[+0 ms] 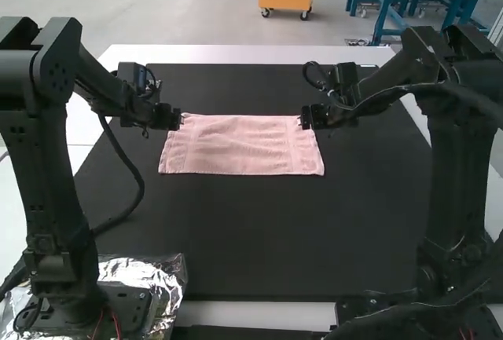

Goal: Fold the towel.

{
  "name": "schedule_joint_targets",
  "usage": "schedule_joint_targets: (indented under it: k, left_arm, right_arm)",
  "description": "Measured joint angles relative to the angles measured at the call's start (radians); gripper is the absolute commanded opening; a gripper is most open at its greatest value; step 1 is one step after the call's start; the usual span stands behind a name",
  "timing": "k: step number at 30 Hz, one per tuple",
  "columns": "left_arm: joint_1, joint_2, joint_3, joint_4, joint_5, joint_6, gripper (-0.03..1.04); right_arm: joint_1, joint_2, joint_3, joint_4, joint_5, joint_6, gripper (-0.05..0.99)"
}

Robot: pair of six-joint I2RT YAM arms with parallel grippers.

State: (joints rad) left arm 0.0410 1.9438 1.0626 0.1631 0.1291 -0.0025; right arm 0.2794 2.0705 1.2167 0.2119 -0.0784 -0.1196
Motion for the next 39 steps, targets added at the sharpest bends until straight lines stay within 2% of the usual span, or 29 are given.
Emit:
schedule_joint_targets:
  k: [16,27,39]
  left_arm:
    - [0.0,0.138,0.117,0.009,-0.048,0.031,0.95]
    - [0.0,0.188,0.127,0.039,-0.07,0.043,0.95]
    - [0.0,0.233,0.149,0.066,-0.081,0.06,0.91]
  right_arm:
    - [-0.004,0.122,0.113,0.0,0.001,0.0,0.9]
    - [-0.013,0.22,0.198,-0.019,0.001,0.0,0.9]
    - [-0.023,0.233,0.208,-0.034,-0.003,0.0,0.91]
